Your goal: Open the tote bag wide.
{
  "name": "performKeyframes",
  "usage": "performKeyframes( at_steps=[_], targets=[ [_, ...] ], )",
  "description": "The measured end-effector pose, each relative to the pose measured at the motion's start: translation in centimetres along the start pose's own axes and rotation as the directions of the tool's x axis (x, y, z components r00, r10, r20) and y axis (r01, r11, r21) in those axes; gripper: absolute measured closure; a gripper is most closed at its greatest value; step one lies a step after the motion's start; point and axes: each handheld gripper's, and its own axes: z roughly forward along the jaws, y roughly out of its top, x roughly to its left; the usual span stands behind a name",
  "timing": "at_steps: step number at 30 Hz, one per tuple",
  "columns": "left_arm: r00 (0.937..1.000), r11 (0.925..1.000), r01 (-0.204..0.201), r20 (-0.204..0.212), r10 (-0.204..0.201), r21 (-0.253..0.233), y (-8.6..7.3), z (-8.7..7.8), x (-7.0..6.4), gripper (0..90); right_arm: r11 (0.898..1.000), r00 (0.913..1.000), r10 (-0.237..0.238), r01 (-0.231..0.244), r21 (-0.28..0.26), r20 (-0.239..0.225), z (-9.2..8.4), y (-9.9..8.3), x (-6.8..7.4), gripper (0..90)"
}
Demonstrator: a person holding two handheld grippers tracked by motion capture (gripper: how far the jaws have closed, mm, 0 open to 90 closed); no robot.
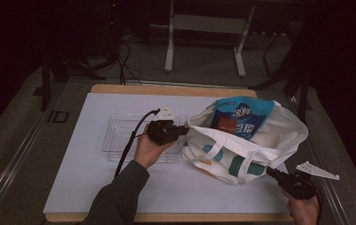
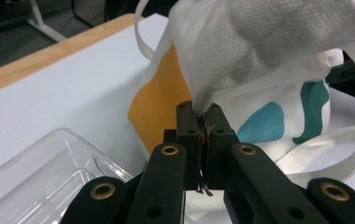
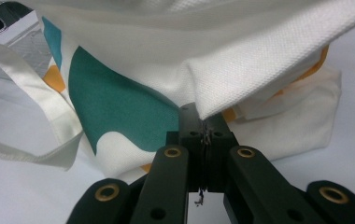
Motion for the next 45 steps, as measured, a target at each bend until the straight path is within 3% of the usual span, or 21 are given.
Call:
performKeyframes(
  at_steps=[3,13,17,18,19,22,25,29,35,36,38,41,45],
  targets=[
    [0.9998,0.9993,-0.014,-0.014,0.014,0.034,-0.2,0.6,-0.2,87.8,1.000,0.9999,0.015,-0.015,0.024,0.004,0.3,-0.2,-0.2,89.2],
    [0.9993,0.9947,-0.001,-0.036,0.004,0.103,-0.7,2.0,0.1,87.9,0.995,0.9991,0.039,-0.040,0.089,0.016,1.1,-0.9,-0.9,89.3],
    [0.9994,0.9959,0.012,-0.035,-0.009,0.089,-0.8,2.0,0.3,87.7,0.995,0.9991,0.035,-0.037,0.092,0.024,1.1,-0.7,-0.8,88.6],
    [0.9994,0.9963,0.010,-0.033,-0.008,0.085,-0.8,1.9,0.3,86.4,0.996,0.9991,0.028,-0.031,0.086,0.032,0.9,-0.6,-0.8,79.9],
    [0.9995,0.9967,0.004,-0.031,-0.001,0.081,-0.8,1.7,0.3,85.2,0.996,0.9987,0.026,-0.029,0.082,0.043,0.7,-0.5,-0.8,76.6],
    [0.9999,0.9987,0.000,-0.015,0.000,0.050,-0.7,1.2,0.4,67.2,0.998,0.9981,0.031,-0.034,0.047,0.054,0.0,-0.2,-1.2,70.5],
    [0.9997,0.9996,-0.021,-0.008,0.022,0.018,-0.5,0.7,0.2,62.6,0.999,0.9975,0.031,-0.031,0.007,0.063,-0.6,0.3,-1.3,62.8],
    [0.9993,0.9994,-0.033,-0.014,0.033,0.003,-0.1,0.6,0.0,60.3,0.999,0.9946,0.040,-0.037,-0.031,0.096,-1.0,1.0,-1.6,59.7],
    [0.9993,0.9993,-0.036,-0.011,0.036,-0.005,-0.1,1.4,0.0,59.3,0.996,0.9884,0.073,-0.064,-0.069,0.133,-1.0,1.8,-2.1,60.7],
    [0.9994,0.9995,-0.032,-0.009,0.032,-0.006,-0.1,1.5,0.0,63.7,0.996,0.9912,0.070,-0.064,-0.062,0.112,-0.7,1.8,-2.2,64.6],
    [0.9994,0.9995,-0.031,-0.018,0.031,0.000,-0.1,1.7,0.0,68.9,0.997,0.9916,0.064,-0.059,-0.052,0.112,-0.2,1.6,-2.1,70.7],
    [0.9996,0.9996,-0.021,-0.019,0.022,0.016,-0.2,1.7,0.2,80.1,0.997,0.9920,0.058,-0.052,-0.055,0.112,0.0,1.5,-2.0,87.0],
    [0.9996,0.9995,-0.026,-0.011,0.026,0.018,-0.2,1.3,0.1,85.9,0.997,0.9926,0.038,-0.030,-0.065,0.116,-0.9,1.6,-1.4,89.3]
  ],
)
